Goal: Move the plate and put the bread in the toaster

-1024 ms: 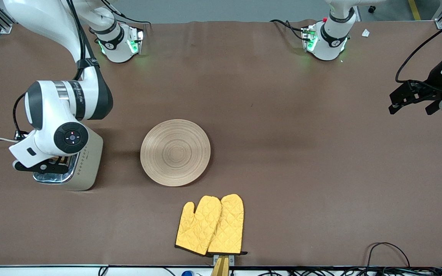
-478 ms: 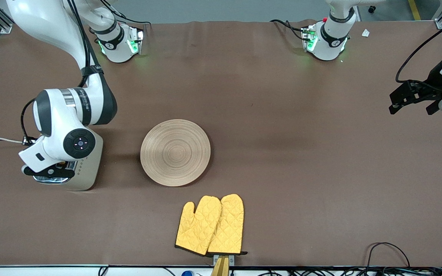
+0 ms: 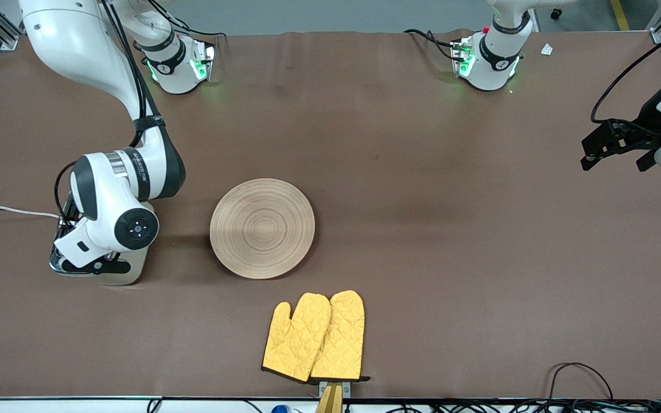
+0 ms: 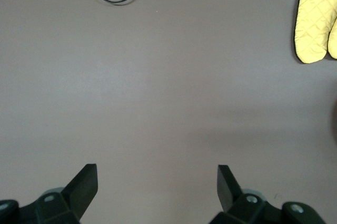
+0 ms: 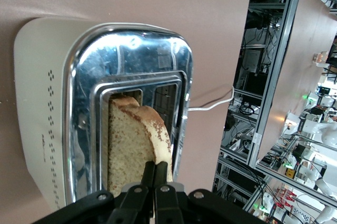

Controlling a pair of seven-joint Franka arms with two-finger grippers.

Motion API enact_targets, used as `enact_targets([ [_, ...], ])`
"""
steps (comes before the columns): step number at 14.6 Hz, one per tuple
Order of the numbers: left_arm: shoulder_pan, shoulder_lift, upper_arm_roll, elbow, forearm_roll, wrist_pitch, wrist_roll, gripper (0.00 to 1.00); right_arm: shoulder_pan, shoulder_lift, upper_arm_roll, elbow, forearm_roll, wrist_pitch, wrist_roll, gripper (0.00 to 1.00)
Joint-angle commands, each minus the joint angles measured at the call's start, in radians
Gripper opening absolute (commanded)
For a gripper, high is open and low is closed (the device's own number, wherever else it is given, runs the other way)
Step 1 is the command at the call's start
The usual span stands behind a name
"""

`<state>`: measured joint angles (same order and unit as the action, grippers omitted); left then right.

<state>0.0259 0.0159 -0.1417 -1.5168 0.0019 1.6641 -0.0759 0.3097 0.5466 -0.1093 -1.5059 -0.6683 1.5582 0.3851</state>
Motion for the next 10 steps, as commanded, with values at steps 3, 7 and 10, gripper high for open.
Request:
enact_targets([
  [3, 0.000, -0.001, -0.007, 0.020, 0.024, -0.030, 0.005, 1.00, -0.014, -0.016, 0.011, -0.016, 0.027, 0.008, 0.014, 0.66],
  [7, -0.003, -0.001, -0.007, 0.020, 0.023, -0.030, 0.005, 1.00, -0.004, -0.055, 0.013, 0.003, 0.128, -0.012, 0.002, 1.00],
  [10, 0.002, 0.001, -0.006, 0.020, 0.023, -0.030, 0.005, 1.00, -0.004, -0.124, 0.017, 0.030, 0.218, -0.035, -0.005, 1.00],
])
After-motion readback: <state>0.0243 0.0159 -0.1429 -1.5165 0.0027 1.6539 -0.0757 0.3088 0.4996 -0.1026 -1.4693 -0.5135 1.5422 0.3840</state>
